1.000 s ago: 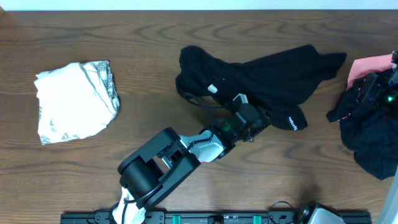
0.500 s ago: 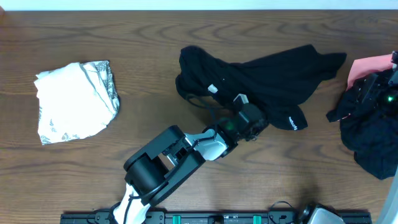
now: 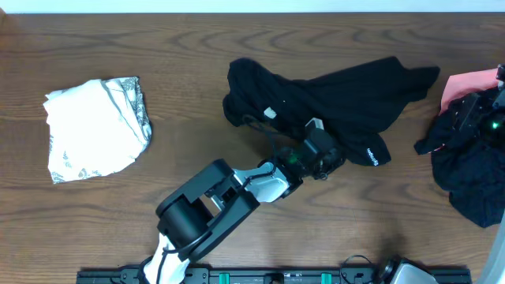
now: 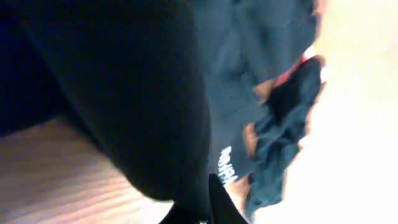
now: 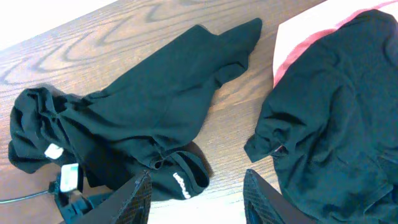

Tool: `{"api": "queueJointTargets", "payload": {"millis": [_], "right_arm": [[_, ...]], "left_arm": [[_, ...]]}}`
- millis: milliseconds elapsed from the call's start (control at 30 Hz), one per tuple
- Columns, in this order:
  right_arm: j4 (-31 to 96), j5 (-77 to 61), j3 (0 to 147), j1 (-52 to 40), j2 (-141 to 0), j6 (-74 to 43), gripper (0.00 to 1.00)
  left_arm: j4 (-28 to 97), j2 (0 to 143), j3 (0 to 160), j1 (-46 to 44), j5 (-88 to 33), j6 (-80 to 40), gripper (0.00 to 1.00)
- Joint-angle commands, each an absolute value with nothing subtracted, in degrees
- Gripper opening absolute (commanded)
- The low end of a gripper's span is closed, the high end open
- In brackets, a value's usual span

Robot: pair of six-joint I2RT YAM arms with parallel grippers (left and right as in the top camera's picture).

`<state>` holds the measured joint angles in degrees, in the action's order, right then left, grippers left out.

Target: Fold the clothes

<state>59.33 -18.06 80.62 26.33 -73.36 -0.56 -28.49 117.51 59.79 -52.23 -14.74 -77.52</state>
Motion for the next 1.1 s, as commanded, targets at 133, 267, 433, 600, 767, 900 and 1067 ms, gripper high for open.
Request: {"api": "queueJointTargets", "payload": {"millis": [133, 267, 433, 600, 767, 900, 1067], "right_arm": [[59.4, -18.2, 80.5, 25.8, -73.4, 0.2, 0.46], [59.5, -18.2, 80.5, 25.8, -73.5, 0.4, 0.46], [60.4, -18.2, 80.5, 25.8, -74.3, 0.5, 0.46], [63.1, -16.7, 80.4, 25.8, -76.7, 0.5, 0.45], [63.7, -16.8, 80.4, 25.8, -78.9, 0.5, 0.45], [63.7, -16.8, 80.4, 25.8, -79.1, 0.5, 0.46], [63.7, -16.8, 80.4, 25.8, -79.1, 0.5, 0.46]], "left_arm": [[-6.1, 106.3, 61.0, -50.2, -13.6, -56.5, 0.06], [11.9, 100.1, 61.0, -47.7, -5.0, -51.0, 0.06], [26.0, 93.8, 61.0, -43.0, 3.6, -46.5, 0.06], [33.5, 90.1, 61.0, -36.6, 4.2, -44.8, 0.06], [33.9, 88.8, 61.0, -32.4, -1.7, -41.9, 0.06], [30.5, 89.1, 61.0, -33.7, -11.1, -40.7, 0.4], [28.8, 90.6, 60.1, -37.8, -11.4, -40.3, 0.56]]}}
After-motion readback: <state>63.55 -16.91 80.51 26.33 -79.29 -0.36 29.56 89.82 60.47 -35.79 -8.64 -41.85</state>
